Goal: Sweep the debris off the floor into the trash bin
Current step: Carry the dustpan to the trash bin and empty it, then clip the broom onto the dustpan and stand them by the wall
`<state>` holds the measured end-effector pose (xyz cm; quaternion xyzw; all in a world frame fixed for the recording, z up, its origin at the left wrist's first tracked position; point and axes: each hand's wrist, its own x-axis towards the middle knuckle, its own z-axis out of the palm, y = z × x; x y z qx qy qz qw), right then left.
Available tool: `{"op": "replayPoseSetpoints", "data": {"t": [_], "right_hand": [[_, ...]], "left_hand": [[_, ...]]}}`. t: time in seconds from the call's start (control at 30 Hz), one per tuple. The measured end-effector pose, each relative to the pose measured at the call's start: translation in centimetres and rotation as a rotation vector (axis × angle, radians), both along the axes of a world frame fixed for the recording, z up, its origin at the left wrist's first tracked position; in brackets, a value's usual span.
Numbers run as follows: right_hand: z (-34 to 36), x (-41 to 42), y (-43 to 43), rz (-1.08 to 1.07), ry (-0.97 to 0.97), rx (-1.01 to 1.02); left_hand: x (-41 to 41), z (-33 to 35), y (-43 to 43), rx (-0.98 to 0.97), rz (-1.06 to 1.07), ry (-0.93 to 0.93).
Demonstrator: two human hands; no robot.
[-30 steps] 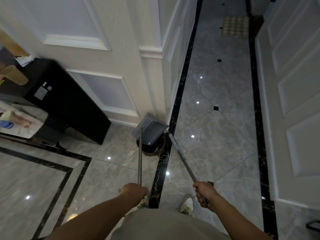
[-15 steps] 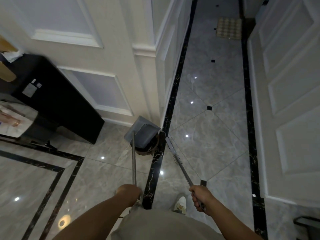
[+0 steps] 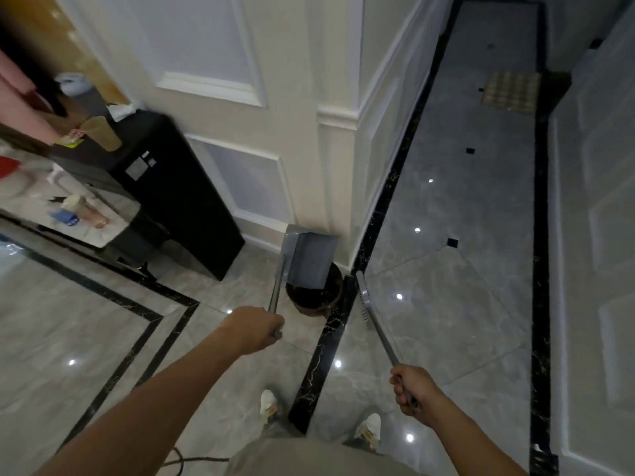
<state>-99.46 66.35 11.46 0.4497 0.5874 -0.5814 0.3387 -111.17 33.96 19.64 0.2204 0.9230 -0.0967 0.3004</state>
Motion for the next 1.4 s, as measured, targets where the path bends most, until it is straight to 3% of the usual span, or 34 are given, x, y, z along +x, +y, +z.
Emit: {"op": "replayPoseSetpoints", "data": {"t": [0.43, 0.67, 0.8, 0.97, 1.2, 1.4], "right_hand": [[6.1, -3.1, -6.0, 0.141, 0.117, 0.074], [10.8, -5.6, -14.6, 0.258, 0.218, 0.139], [12.3, -6.9, -18.8, 0.257, 0.312, 0.159], [14.4, -9.0, -24.2, 0.293, 0.400, 0.036], [17.0, -15.6, -29.0, 0.166, 0.648, -0.246], [17.7, -22.6, -31.8, 0.339, 0.729, -0.410]], "left_hand": [[-0.1, 8.7, -11.2, 0.376, 0.333, 0.103], [-0.6, 8.3, -20.5, 0.538, 0.681, 0.339], [-0.5, 7.5, -24.1, 0.538, 0.807, 0.317], [0.8, 6.6, -28.6, 0.551, 0.902, 0.350], [-0.6, 5.9, -33.4, 0.603, 0.994, 0.400], [-4.6, 3.1, -34.5, 0.620, 1.044, 0.291]]}}
